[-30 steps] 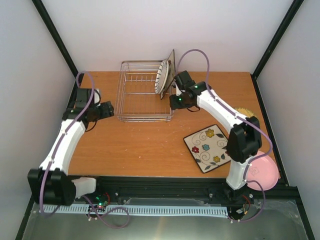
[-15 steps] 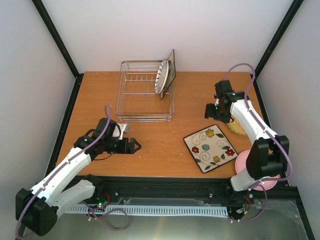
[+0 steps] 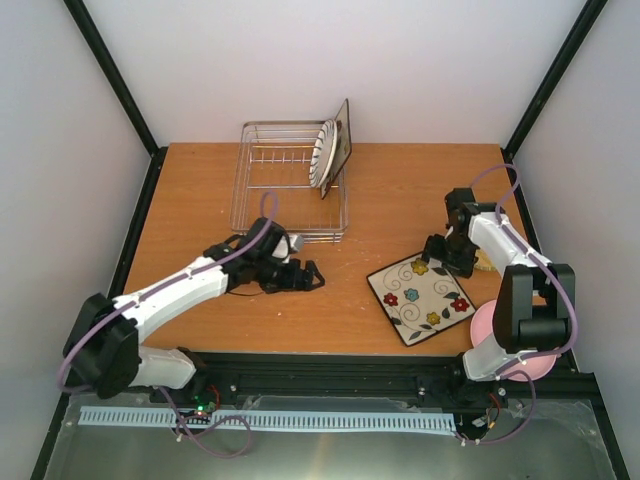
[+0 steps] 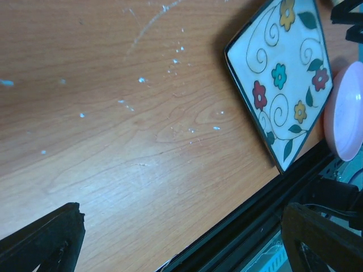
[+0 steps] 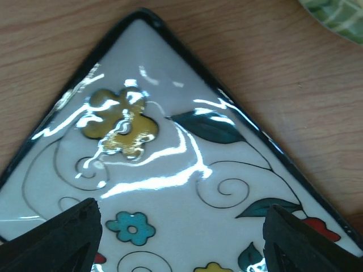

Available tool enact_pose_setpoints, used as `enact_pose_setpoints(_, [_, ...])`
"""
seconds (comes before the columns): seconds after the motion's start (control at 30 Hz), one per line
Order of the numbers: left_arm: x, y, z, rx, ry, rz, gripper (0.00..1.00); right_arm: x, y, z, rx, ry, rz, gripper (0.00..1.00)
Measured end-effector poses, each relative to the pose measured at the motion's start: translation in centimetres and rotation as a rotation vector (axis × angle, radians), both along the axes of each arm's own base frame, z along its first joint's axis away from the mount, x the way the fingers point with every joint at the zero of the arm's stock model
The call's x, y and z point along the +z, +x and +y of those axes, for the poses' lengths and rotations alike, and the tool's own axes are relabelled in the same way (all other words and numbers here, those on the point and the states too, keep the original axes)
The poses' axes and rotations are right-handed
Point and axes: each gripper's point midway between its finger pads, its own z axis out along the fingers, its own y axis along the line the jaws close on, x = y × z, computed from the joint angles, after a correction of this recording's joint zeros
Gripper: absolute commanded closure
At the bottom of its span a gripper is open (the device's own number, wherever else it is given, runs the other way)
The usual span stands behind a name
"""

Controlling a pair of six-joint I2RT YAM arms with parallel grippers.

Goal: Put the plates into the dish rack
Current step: Move the plate to the center of the board.

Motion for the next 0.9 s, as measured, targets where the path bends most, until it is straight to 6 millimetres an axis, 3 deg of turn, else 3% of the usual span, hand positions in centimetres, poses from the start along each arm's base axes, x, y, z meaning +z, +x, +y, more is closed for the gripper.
enact_pose_setpoints(0.13, [-1.4, -0.2, -1.7, 0.004, 0.007, 0.007, 0.04, -0.9, -0.5, -0.9, -0.031, 0.003, 0.018, 0.22])
enact_pose_setpoints(0.3, [-2.6, 0.4, -1.3, 0.072, 0.018, -0.012, 0.03, -2.1, -0.5, -1.9, -0.054, 0.004, 0.032, 0.22])
enact_pose_setpoints(0.5, [-2.0, 1.3, -1.3, 0.112, 0.0, -0.048, 0.03, -3.1, 0.5, -3.2, -0.094, 0.025, 0.023, 0.22])
enact_pose_setpoints(0.7, [-1.8, 1.6, -1.5, 0.117, -0.012, -0.058, 0.03, -4.4, 1.5, -3.2, -0.099, 0.039, 0.034, 0.22])
enact_pose_setpoints(0.9, [-2.5, 1.5, -1.7, 0.111, 0.0, -0.043, 0.03, -4.4, 2.4, -3.7, -0.118, 0.051, 0.006, 0.22])
